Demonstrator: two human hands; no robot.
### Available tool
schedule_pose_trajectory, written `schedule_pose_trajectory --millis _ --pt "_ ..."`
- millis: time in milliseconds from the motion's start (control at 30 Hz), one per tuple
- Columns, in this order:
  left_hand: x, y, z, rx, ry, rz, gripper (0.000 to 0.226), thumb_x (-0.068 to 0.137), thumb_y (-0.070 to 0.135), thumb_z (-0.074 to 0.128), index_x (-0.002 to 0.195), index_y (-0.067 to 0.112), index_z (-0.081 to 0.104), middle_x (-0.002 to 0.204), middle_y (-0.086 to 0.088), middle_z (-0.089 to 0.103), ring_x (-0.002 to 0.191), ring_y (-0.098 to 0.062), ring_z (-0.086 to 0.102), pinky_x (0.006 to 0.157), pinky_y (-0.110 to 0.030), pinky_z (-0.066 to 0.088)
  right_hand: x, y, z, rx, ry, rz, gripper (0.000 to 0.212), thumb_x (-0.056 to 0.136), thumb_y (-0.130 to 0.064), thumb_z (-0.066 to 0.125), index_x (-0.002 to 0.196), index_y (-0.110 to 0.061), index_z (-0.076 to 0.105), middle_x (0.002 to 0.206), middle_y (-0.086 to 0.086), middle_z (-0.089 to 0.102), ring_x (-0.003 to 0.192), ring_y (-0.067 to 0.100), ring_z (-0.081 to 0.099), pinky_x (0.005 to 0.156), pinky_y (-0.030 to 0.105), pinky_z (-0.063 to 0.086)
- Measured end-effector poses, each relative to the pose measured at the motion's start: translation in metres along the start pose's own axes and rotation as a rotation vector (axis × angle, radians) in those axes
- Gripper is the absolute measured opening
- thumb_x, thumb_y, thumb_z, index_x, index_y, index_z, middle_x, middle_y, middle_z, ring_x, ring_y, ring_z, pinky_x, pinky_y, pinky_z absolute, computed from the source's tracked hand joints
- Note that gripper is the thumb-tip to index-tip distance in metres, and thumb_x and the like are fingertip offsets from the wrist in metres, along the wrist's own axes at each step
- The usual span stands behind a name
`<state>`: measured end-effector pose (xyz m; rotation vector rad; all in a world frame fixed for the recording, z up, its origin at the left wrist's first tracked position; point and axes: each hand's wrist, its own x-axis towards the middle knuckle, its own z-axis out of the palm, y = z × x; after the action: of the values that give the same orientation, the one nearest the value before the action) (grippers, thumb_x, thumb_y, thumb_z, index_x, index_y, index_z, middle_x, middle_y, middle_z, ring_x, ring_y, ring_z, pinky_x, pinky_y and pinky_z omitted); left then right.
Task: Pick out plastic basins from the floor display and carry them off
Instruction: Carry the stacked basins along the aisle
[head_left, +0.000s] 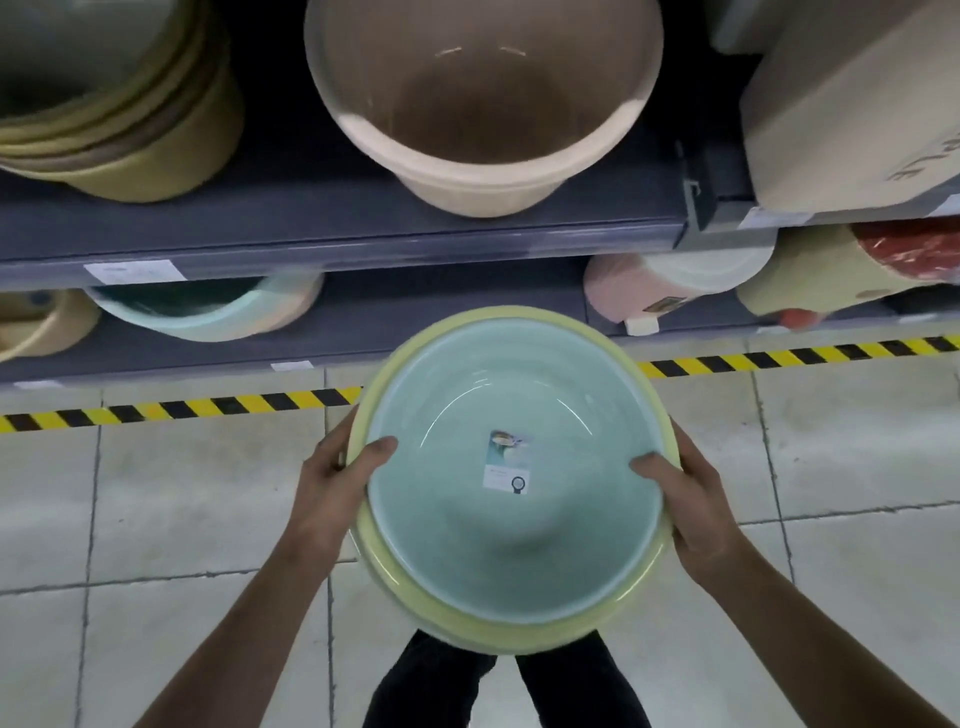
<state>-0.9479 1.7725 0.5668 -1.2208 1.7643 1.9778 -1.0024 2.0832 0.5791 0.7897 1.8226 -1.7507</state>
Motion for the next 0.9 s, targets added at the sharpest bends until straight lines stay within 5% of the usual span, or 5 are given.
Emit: schedule_pose_trajectory --millis 467,900 --pt "0.229 -0.122 0.033 -0.054 0.101 0.049 0.039 0.082 0.027 0.075 0.120 0.030 0.070 0.110 0.005 0.075 0.101 -0.020 0.072 0.095 -0.044 0.054 0.250 0.095 0.051 -0.056 -0.051 -0.053 0.045 0.085 -0.002 0.059 0.113 -0.035 0.070 0.105 -0.001 0.075 0.098 0.027 0.070 0.084 0.044 0.057" --pt "0.385 -0.094 0.043 -0.096 0.197 0.088 0.001 0.078 0.027 0.076 0.077 0.027 0.077 0.078 0.004 0.077 0.072 -0.020 0.070 0.071 -0.033 0.056 0.418 0.088 0.118 -0.114 -0.101 -0.084 0.020 0.079 -0.017 0.065 0.095 -0.027 0.073 0.089 -0.001 0.075 0.079 0.021 0.068 0.067 0.030 0.054"
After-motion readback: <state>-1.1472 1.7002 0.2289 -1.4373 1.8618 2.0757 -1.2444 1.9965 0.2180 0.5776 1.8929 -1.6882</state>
